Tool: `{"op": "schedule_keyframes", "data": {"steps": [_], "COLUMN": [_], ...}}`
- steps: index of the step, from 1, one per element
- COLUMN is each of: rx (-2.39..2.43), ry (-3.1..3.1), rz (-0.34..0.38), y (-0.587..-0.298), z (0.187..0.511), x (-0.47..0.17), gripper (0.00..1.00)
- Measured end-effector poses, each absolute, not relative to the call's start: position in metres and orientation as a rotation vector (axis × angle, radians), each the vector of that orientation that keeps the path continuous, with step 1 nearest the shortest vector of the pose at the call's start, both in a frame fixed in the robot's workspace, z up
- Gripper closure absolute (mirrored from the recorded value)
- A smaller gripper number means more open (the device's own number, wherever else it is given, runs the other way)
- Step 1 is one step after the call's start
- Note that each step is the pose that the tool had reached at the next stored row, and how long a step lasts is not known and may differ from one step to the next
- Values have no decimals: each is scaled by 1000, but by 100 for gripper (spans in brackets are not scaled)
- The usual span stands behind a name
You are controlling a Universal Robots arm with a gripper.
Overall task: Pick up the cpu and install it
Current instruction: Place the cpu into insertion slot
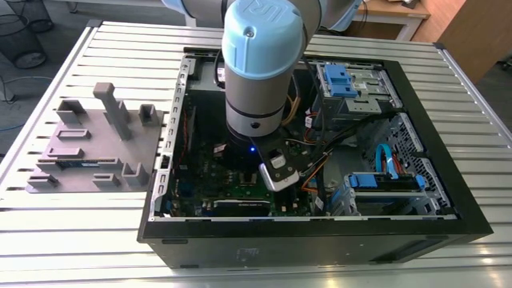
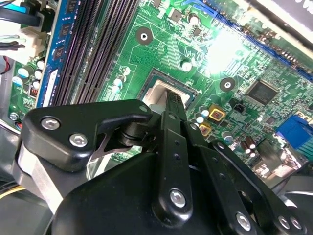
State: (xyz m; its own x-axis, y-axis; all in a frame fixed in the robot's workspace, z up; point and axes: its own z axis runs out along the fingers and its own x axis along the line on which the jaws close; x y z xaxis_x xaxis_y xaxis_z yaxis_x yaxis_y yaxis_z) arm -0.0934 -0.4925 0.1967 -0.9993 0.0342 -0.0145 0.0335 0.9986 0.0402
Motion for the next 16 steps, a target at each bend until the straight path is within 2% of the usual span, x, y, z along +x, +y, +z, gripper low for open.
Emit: {"op": "schedule_keyframes", "data": {"steps": [16], "rx": [53], "ry": [3125], "rz": [62], "y": [-493], "z": [198], "x": [-93], "gripper": [89]}}
